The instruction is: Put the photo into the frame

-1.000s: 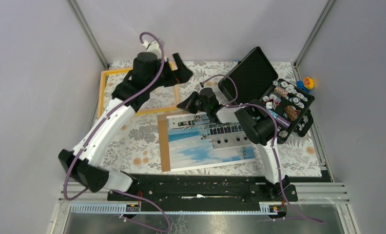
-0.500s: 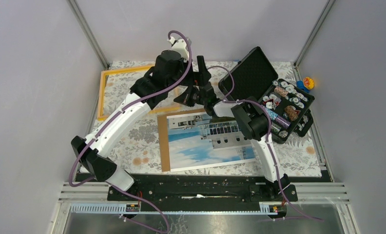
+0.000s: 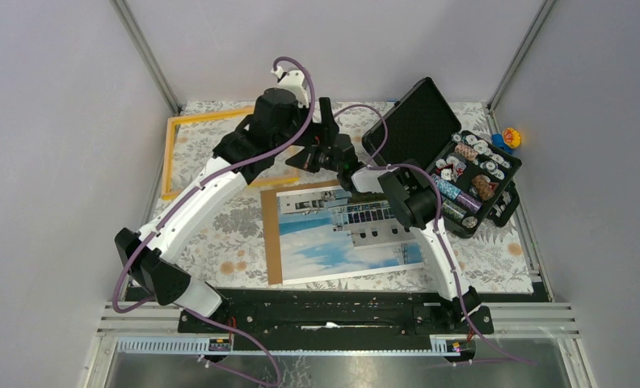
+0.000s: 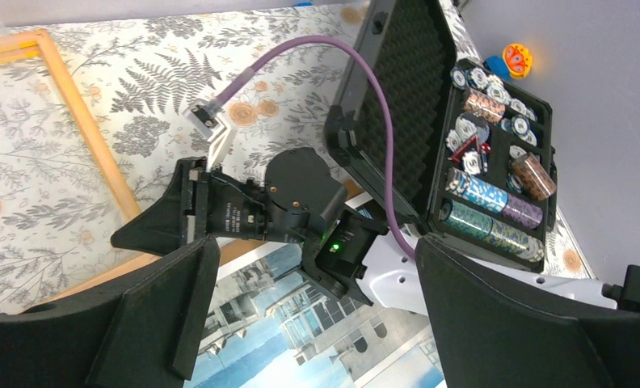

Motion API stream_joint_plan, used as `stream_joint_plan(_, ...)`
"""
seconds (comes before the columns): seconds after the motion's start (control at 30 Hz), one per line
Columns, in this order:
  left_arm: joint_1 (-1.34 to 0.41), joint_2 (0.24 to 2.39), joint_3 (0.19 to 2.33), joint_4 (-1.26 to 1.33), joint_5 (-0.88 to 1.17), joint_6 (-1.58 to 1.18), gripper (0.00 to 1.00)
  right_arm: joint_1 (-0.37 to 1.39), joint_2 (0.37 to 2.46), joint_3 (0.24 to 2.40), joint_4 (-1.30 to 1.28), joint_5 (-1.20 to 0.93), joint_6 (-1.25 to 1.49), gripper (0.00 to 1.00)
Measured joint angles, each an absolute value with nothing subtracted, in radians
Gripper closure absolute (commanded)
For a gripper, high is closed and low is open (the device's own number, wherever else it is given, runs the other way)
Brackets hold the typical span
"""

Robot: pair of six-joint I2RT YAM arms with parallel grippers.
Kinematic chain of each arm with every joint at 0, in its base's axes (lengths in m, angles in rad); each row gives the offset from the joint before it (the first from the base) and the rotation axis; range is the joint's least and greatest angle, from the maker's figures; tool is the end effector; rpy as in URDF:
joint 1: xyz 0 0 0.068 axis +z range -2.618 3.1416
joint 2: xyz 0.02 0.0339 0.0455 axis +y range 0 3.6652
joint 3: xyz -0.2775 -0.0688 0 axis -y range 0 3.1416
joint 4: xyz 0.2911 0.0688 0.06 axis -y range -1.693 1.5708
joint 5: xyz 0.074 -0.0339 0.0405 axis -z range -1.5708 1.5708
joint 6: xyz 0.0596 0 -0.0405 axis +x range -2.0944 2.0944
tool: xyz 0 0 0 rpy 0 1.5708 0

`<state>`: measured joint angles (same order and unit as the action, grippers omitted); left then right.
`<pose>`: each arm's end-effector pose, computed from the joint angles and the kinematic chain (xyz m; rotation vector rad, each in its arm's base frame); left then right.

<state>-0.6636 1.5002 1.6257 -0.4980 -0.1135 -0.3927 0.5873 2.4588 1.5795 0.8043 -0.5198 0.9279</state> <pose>0.3238 -0.2446 0.4378 0.1918 1.9776 -0.5858 0.4768 0.3530 0.0932 -0.1353 1.8872 1.5259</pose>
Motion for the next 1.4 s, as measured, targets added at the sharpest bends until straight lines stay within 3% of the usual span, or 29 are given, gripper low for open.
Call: stream_joint_plan(1.4, -0.542, 1.499, 1.615, -0.491, -0.005, -0.472, 0.01, 0.572, 2.575, 1.771, 0.692, -0.487, 0.993, 1.0)
